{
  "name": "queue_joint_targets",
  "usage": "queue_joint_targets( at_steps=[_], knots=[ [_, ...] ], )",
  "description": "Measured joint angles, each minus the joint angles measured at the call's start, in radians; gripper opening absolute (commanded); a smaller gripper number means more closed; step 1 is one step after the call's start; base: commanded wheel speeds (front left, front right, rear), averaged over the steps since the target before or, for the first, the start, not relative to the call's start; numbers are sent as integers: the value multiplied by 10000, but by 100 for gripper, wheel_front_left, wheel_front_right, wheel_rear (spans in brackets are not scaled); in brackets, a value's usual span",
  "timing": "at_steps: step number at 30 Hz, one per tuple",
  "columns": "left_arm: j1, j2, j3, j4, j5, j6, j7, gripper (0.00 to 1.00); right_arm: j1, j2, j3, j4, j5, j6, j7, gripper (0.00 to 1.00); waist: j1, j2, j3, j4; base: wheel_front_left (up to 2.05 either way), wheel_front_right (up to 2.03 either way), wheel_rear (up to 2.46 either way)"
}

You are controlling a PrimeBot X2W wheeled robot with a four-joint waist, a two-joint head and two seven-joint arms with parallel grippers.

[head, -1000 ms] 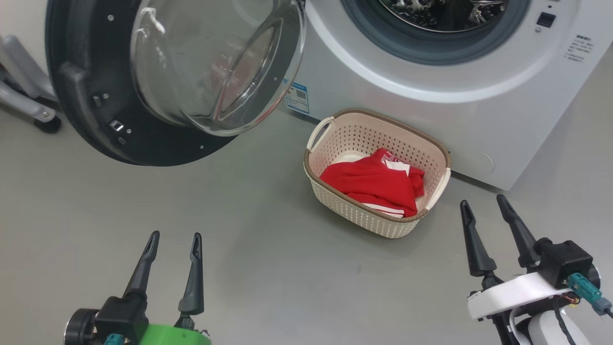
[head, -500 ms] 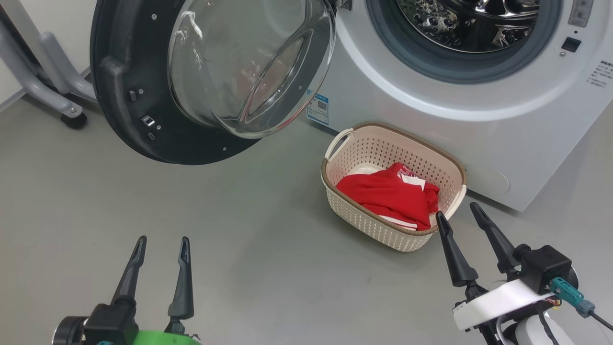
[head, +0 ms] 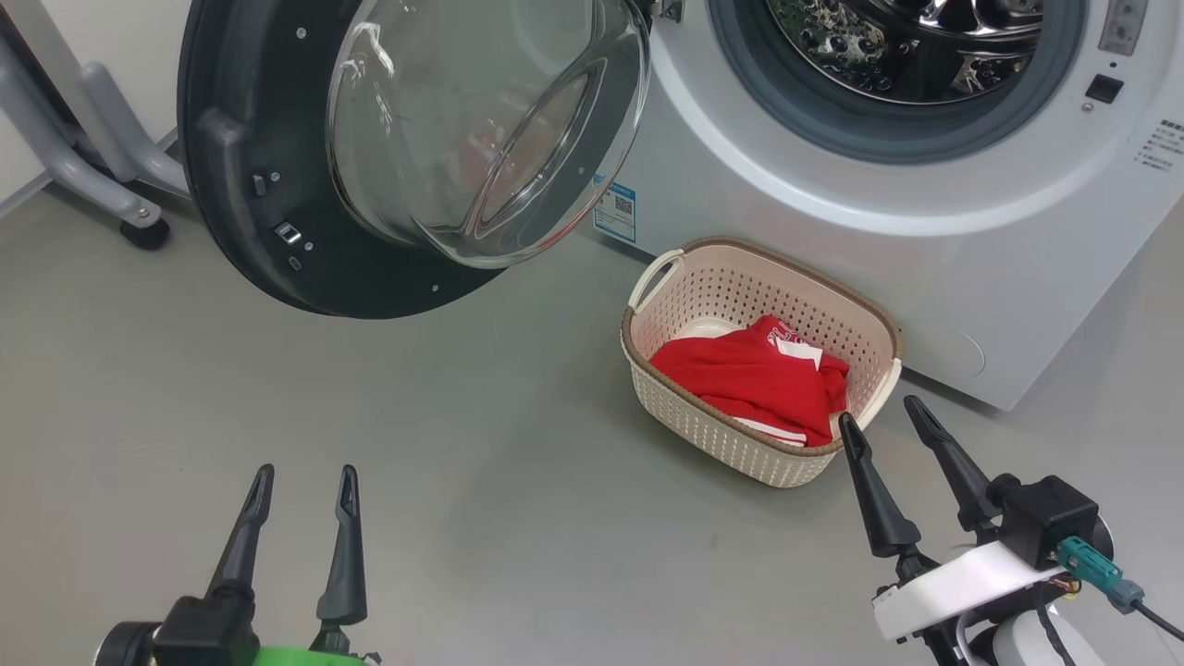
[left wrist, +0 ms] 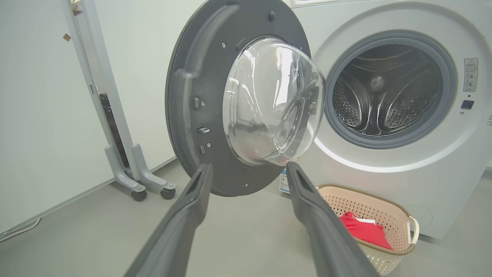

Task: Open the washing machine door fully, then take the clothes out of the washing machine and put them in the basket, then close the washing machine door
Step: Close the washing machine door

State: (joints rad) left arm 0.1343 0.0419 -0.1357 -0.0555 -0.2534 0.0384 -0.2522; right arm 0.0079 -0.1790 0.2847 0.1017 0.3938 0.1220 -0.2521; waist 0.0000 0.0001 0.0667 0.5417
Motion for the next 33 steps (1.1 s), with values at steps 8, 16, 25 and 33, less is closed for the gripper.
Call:
queue_joint_targets(
  at_steps=[8, 16, 25, 33],
  knots=[
    [26, 0, 2, -8, -2, -2, 0, 100, 0, 48, -109, 33, 2, 0, 0, 100, 0, -1, 2, -16, 0, 0, 0],
    [39, 0, 35, -21, -2, -10, 0, 100, 0, 81, -119, 67, 2, 0, 0, 100, 0, 0, -4, -22, 0, 0, 0],
    [44, 0, 50, -56, -2, -13, 0, 100, 0, 86, -130, 79, 2, 0, 0, 100, 0, 0, 1, -23, 0, 0, 0],
    [48, 0, 48, -69, -2, -100, 0, 0, 0, 86, -190, 79, 2, 0, 0, 100, 0, 0, 20, -28, 0, 0, 0]
  ],
)
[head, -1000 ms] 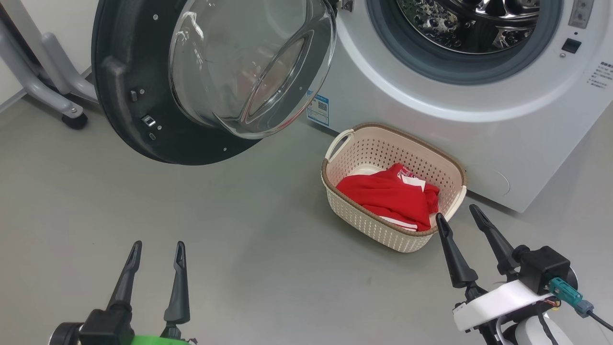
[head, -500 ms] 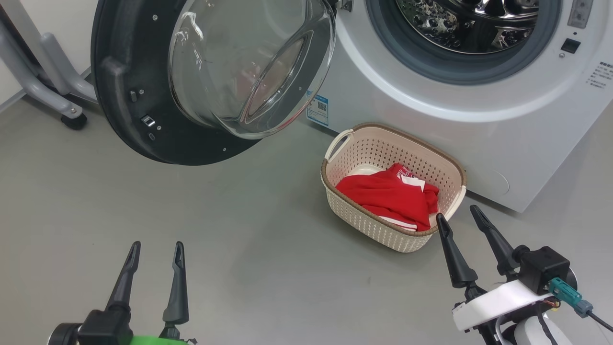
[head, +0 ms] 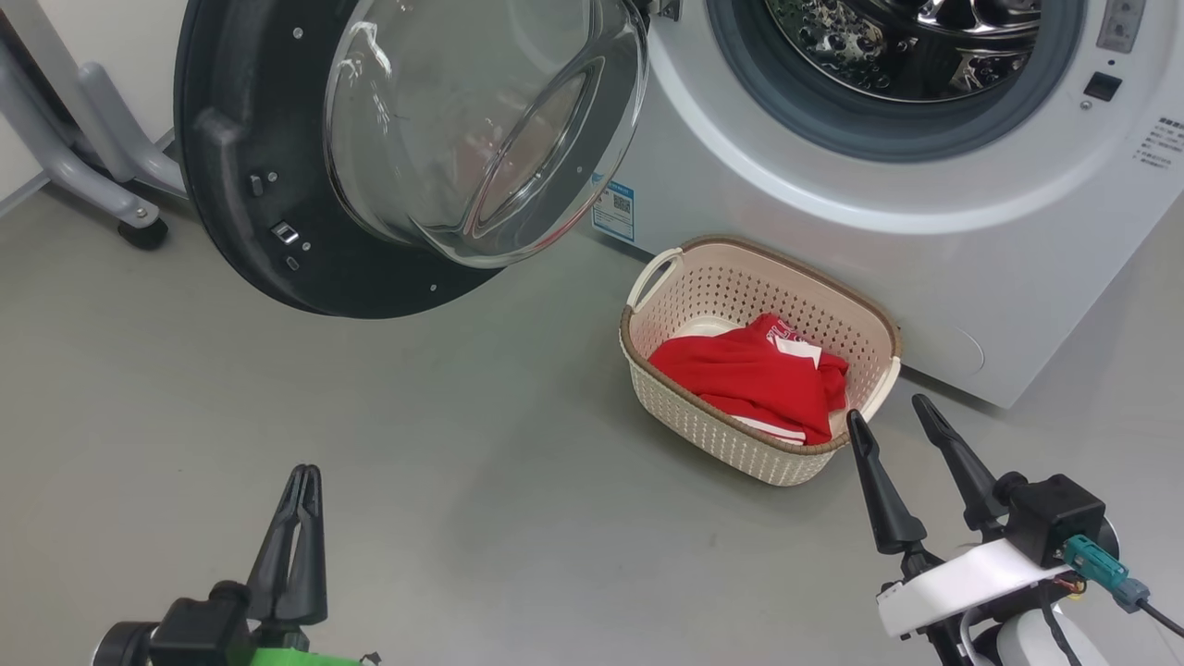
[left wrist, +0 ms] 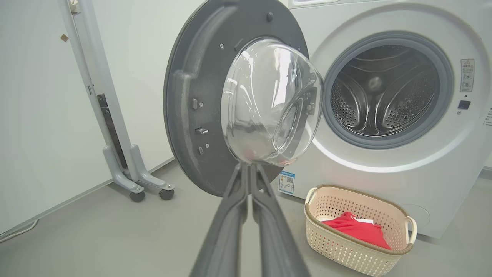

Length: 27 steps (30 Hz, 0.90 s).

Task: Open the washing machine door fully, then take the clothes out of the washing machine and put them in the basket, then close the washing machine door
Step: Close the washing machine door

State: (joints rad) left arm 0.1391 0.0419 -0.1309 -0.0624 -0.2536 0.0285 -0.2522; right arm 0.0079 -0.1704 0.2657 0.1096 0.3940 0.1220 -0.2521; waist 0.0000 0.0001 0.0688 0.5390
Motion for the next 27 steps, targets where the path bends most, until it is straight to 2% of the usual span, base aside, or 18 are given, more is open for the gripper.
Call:
queue_joint_targets(
  at_steps=[8, 12, 23, 27],
  knots=[
    [16, 0, 278, -261, 0, -33, 0, 0, 6, -42, -159, -67, -2, 0, 0, 100, 0, 0, 191, 1, 0, 0, 0],
    [-20, 176, 456, -518, 56, -136, 0, 0, 11, -157, -224, -113, -13, -2, 0, 100, 0, 0, 324, 0, 0, 0, 0],
    [-1154, 1555, 2518, -1603, -121, -155, -44, 0, 7, -673, -270, -570, -182, -2, 8, 100, 0, 0, 1069, -238, 0, 0, 0],
    [-1728, 2034, 3325, -1662, -717, -165, 130, 0, -1, -926, -295, -769, -238, -2, 96, 100, 0, 0, 1405, -432, 0, 0, 0]
  ],
)
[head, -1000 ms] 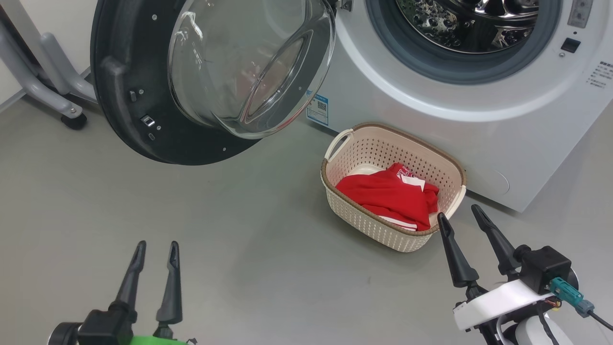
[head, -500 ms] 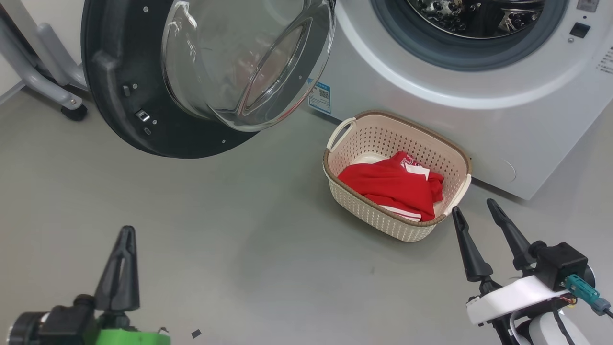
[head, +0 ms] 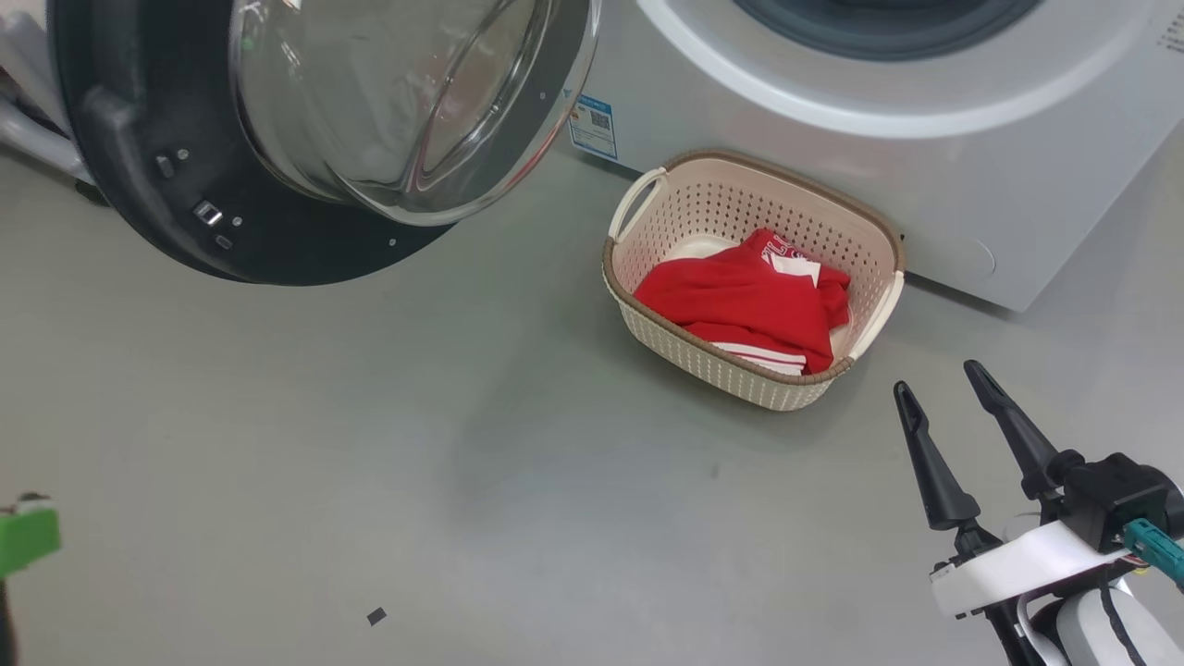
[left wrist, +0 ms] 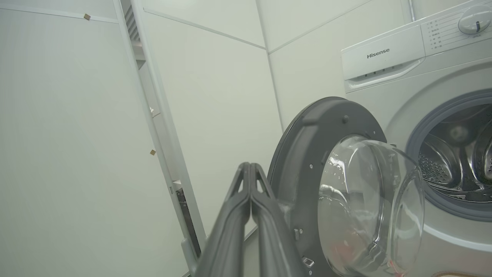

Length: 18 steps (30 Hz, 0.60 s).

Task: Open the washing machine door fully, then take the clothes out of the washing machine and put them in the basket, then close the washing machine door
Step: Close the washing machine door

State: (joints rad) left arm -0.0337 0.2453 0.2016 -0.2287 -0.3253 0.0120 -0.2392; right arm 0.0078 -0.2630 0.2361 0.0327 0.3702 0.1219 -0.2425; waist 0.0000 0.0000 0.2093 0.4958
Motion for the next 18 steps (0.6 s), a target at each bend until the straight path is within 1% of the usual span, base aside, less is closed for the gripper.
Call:
queue_joint_targets(
  at_steps=[3, 7, 9, 13, 18],
  knots=[
    [-563, 309, 571, 4, -594, -88, 336, 0, -5, -211, -40, -146, -35, 0, 44, 100, 0, 0, 275, -160, 0, 0, 0],
    [-1184, 426, 1310, 393, -1745, -86, 1064, 0, -75, -445, -36, -326, -46, 0, 86, 100, 0, 0, 643, -387, 0, 0, 0],
    [-1522, 420, 1864, 711, -2587, -44, 1407, 0, -177, -518, -31, -389, -46, 0, 96, 100, 0, 0, 813, -525, 0, 0, 0],
    [-2277, 445, 2792, 1446, -3927, 291, 2238, 0, -256, -690, -31, -493, -46, 0, 96, 100, 0, 0, 1106, -843, 0, 0, 0],
    [-3164, 614, 3768, 2360, -4905, 790, 3058, 0, -277, -943, -2, -546, -44, 0, 96, 100, 0, 0, 1398, -1238, 0, 0, 0]
  ],
)
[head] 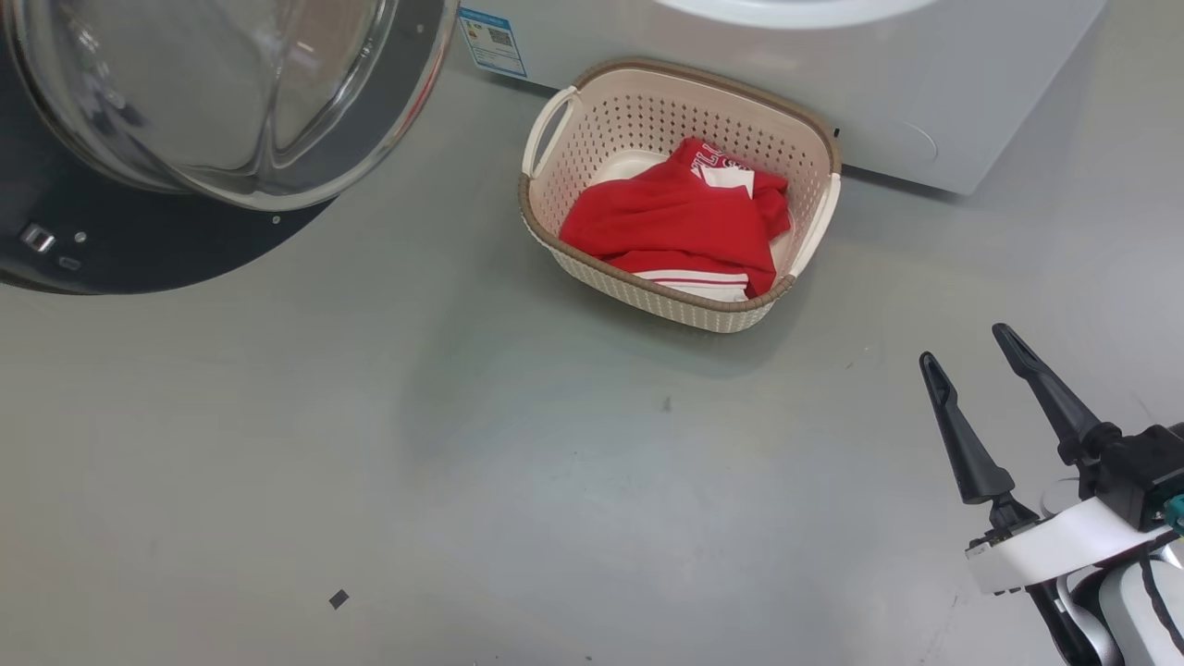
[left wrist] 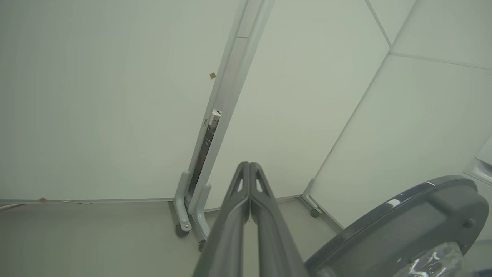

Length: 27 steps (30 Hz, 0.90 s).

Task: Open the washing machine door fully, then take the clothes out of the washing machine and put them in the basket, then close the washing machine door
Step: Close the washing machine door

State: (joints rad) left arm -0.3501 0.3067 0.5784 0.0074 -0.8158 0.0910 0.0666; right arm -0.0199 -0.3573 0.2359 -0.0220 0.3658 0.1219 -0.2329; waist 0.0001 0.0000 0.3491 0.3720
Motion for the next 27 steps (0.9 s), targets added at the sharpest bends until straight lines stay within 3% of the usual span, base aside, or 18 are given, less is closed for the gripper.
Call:
queue_joint_targets(
  at_steps=[5, 14, 21, 27],
  knots=[
    [-994, 77, 663, 775, -1051, 188, 775, 0, -29, -201, 44, -50, 25, 0, 0, 100, 0, 0, 199, -338, 0, 0, 0],
    [-2797, -326, 2380, 2017, -2949, 372, 1434, 0, -141, -376, 207, -328, 111, 2, 0, 100, 0, 0, 448, -707, 0, 0, 0],
    [-3194, -757, 3528, 3762, -3312, 372, 1987, 0, -182, -539, 128, -384, 140, 2, 0, 100, 0, 0, 664, -928, 0, 0, 0],
    [-3749, -784, 3258, 4489, -3264, 372, 2589, 0, -183, -617, 35, -384, 211, 2, 0, 100, 0, 1, 761, -1019, 0, 0, 0]
  ],
)
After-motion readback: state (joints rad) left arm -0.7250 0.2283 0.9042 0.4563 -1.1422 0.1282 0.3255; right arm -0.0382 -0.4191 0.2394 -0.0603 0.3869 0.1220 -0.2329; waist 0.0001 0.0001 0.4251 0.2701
